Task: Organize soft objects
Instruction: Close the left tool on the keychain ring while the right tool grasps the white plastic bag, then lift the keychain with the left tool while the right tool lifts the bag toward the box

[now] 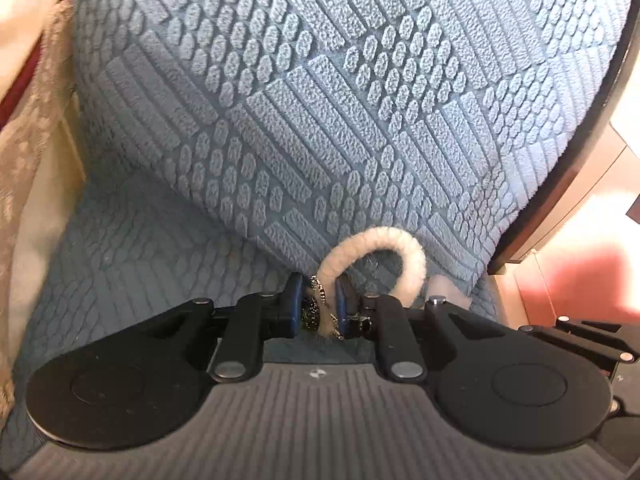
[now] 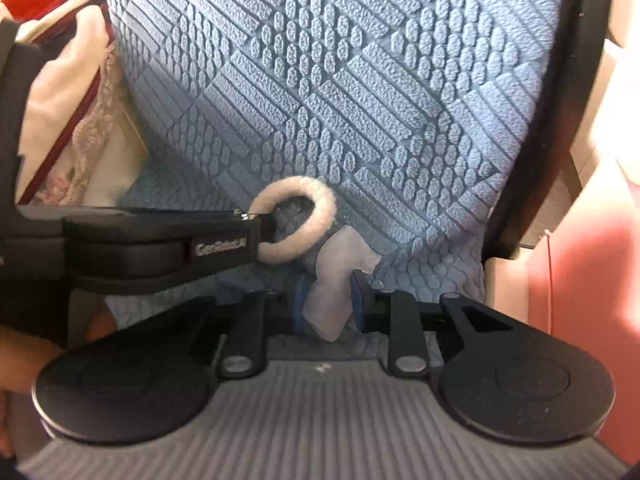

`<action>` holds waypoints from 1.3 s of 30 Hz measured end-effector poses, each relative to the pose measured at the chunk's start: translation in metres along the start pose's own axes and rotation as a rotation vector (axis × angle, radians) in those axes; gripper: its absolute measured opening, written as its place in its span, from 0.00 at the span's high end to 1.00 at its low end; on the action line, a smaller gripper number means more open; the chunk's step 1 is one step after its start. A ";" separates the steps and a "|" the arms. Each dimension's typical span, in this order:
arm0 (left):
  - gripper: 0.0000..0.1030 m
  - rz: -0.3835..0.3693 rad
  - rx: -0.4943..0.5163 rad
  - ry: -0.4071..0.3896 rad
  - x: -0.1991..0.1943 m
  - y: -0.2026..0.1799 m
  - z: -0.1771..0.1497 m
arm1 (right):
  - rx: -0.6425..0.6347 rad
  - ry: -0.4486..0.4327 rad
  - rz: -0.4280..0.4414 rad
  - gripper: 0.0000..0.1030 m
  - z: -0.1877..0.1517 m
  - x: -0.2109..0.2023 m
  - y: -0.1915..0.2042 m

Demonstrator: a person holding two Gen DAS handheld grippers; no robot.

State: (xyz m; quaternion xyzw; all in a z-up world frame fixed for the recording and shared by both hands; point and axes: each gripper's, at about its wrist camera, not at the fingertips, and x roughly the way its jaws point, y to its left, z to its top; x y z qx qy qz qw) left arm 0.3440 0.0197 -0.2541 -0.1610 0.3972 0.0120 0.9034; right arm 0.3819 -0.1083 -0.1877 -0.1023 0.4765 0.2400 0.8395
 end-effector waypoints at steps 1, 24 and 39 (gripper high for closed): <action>0.80 -0.002 -0.005 0.001 -0.004 0.000 -0.002 | -0.015 0.007 -0.019 0.73 -0.001 -0.002 0.000; 0.80 -0.018 -0.077 0.036 -0.079 0.038 -0.045 | 0.115 0.034 -0.035 0.74 -0.045 -0.030 -0.006; 0.80 -0.070 -0.118 0.017 -0.128 0.032 -0.063 | 0.186 -0.046 -0.010 0.74 -0.065 -0.098 -0.002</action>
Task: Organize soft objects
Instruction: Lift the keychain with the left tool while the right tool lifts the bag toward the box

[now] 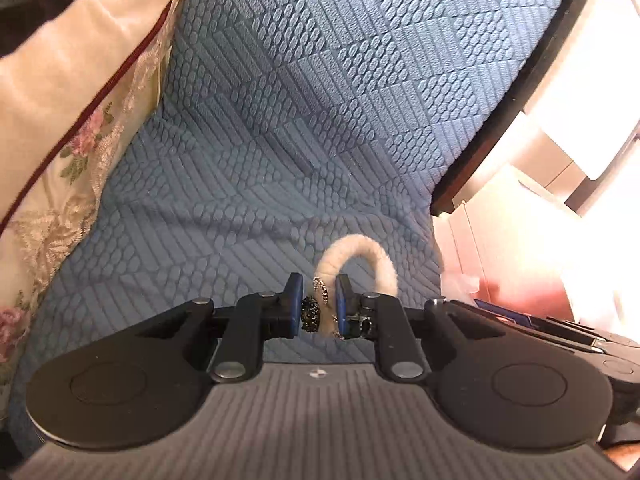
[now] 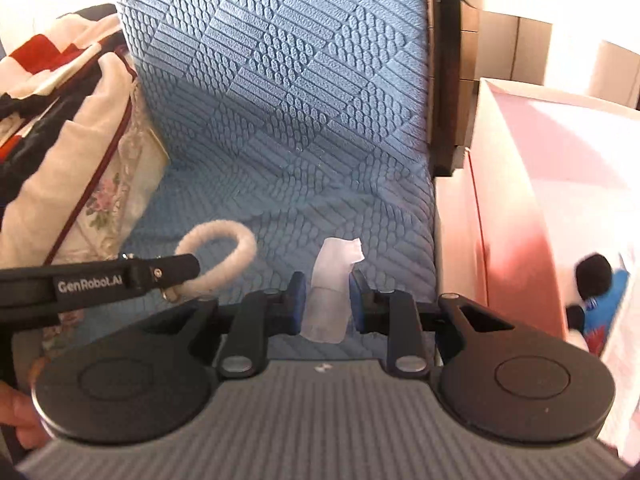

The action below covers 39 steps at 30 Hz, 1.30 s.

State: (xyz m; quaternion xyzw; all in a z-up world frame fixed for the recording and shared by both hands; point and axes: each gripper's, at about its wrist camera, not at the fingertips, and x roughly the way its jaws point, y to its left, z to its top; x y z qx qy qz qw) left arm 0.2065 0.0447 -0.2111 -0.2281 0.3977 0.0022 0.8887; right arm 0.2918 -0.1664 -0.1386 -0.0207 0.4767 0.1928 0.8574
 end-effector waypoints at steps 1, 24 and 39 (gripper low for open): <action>0.80 -0.001 0.002 0.000 -0.003 -0.001 -0.001 | 0.006 -0.002 0.001 0.75 -0.002 -0.004 0.000; 0.80 -0.045 0.071 -0.051 -0.054 -0.018 -0.008 | -0.003 -0.056 0.006 0.75 -0.018 -0.063 0.003; 0.80 -0.091 0.042 -0.114 -0.087 -0.054 0.018 | -0.014 -0.169 0.017 0.75 0.015 -0.111 -0.007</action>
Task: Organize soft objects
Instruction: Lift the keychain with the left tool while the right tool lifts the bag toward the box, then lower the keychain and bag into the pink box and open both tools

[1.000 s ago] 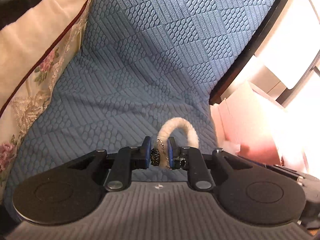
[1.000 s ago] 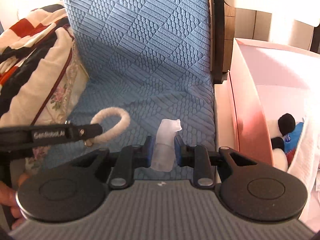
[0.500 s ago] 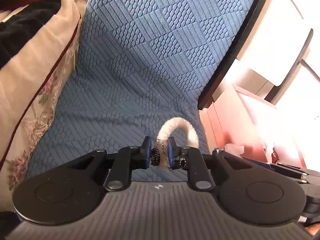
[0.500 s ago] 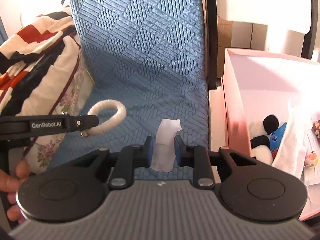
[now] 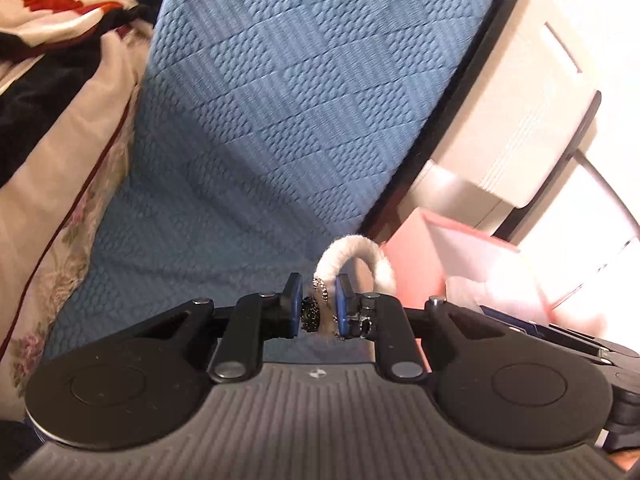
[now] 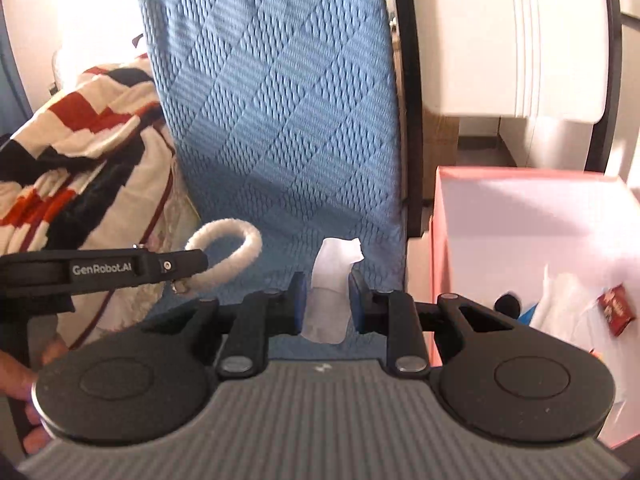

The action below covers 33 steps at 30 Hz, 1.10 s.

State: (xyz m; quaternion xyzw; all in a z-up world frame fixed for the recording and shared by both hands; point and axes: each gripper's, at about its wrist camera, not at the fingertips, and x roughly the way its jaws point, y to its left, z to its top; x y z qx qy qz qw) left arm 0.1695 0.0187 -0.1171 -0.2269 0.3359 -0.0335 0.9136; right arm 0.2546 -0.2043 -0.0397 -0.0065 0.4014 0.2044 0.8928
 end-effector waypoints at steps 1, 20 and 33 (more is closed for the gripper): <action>0.80 -0.007 -0.003 -0.005 -0.001 -0.004 0.003 | -0.004 -0.009 -0.004 0.75 0.003 -0.003 -0.002; 0.80 -0.123 0.022 -0.062 -0.011 -0.101 0.042 | -0.002 -0.135 -0.054 0.75 0.056 -0.063 -0.058; 0.80 -0.205 0.102 0.001 0.009 -0.182 0.037 | 0.061 -0.169 -0.141 0.75 0.043 -0.095 -0.132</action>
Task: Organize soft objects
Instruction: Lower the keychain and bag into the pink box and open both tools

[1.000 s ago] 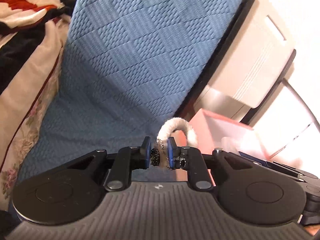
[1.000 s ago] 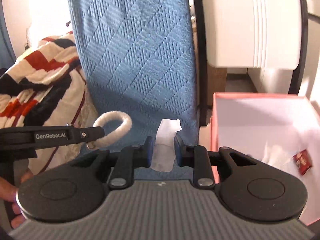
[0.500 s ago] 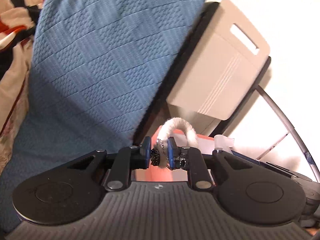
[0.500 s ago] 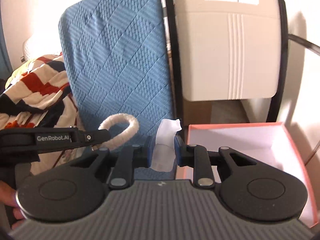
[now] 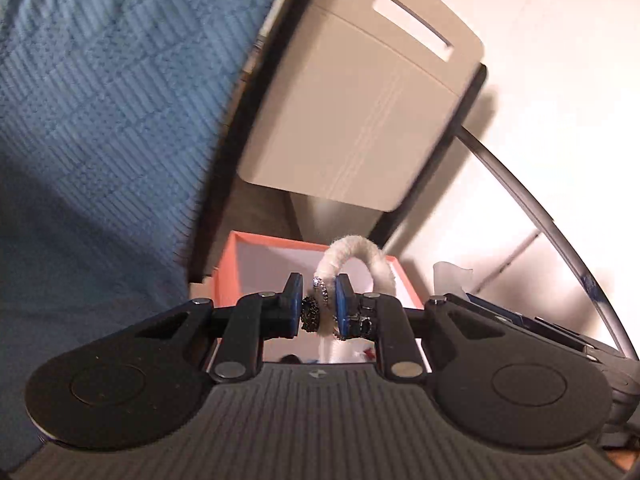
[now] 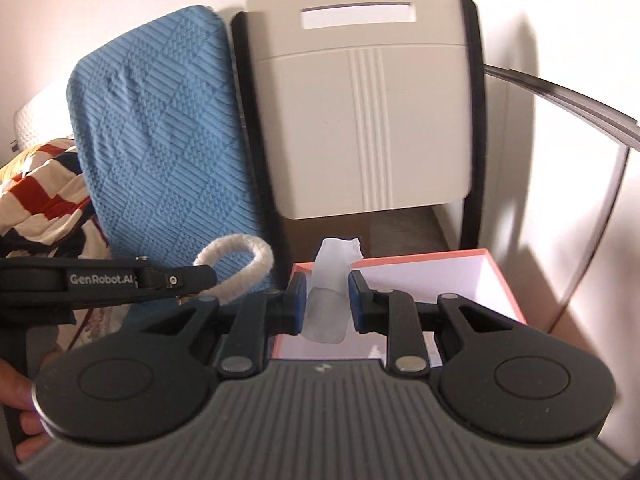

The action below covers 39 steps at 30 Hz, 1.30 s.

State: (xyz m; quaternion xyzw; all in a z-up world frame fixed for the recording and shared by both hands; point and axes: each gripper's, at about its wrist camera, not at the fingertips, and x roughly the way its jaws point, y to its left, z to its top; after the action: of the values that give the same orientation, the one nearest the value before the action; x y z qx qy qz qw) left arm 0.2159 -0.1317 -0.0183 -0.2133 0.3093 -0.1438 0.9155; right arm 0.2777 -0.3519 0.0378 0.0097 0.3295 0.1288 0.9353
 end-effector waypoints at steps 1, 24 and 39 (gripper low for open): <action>0.80 -0.015 0.002 0.010 0.005 -0.006 -0.001 | 0.006 0.003 -0.008 0.75 -0.002 -0.002 -0.007; 0.80 -0.015 0.079 0.303 0.101 -0.047 -0.060 | 0.171 0.298 -0.061 0.75 -0.085 0.047 -0.102; 0.44 -0.021 0.074 0.285 0.081 -0.053 -0.053 | 0.188 0.257 -0.060 0.55 -0.065 0.033 -0.100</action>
State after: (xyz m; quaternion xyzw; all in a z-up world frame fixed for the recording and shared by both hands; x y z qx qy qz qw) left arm 0.2380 -0.2259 -0.0722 -0.1602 0.4282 -0.1933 0.8681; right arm 0.2861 -0.4447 -0.0434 0.0709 0.4570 0.0694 0.8839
